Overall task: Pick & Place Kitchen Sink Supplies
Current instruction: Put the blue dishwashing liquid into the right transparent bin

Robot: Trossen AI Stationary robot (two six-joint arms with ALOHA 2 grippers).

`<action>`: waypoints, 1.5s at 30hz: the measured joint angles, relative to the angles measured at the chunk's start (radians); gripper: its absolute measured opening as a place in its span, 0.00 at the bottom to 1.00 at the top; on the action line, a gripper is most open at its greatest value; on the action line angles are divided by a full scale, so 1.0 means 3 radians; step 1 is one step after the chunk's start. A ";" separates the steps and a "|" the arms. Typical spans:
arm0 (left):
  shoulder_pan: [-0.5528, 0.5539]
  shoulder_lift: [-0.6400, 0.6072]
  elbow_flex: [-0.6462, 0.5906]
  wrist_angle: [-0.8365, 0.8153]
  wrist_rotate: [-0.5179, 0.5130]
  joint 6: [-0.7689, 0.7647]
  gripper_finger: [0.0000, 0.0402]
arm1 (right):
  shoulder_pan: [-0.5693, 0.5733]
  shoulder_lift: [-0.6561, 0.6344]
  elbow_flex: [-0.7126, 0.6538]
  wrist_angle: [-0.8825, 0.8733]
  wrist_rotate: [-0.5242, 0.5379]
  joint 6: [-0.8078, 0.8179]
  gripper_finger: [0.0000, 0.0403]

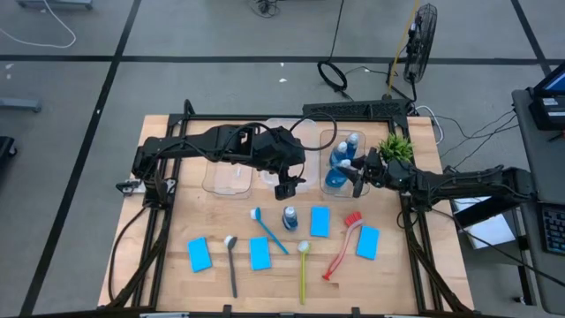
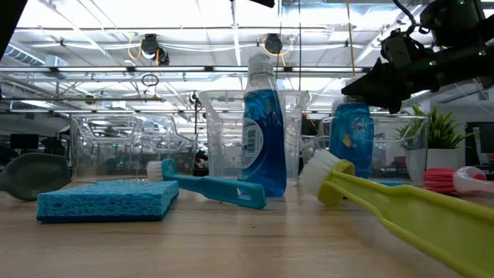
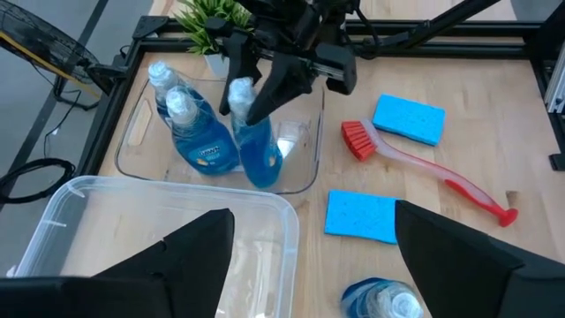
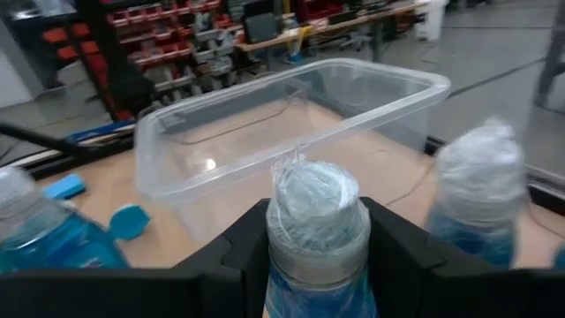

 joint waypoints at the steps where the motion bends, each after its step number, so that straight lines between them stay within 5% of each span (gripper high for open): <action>1: 0.0000 0.0000 0.0000 0.0000 -0.0001 0.0000 0.79 | 0.0015 -0.0001 0.0001 0.0001 0.0071 -0.0004 0.33; 9: 0.0000 0.0000 0.0000 0.0002 -0.0008 0.0024 0.82 | 0.0228 0.0075 0.0120 -0.0001 0.0382 -0.0021 0.33; 26: 0.0000 0.0000 0.0000 0.0002 -0.0009 0.0088 0.76 | 0.0658 0.0923 0.0622 -0.0025 0.1470 -0.0006 0.33; 45: 0.0000 0.0000 0.0000 0.0004 -0.0007 0.0104 0.80 | 0.0682 0.1263 0.0703 -0.0013 0.1740 0.0364 0.35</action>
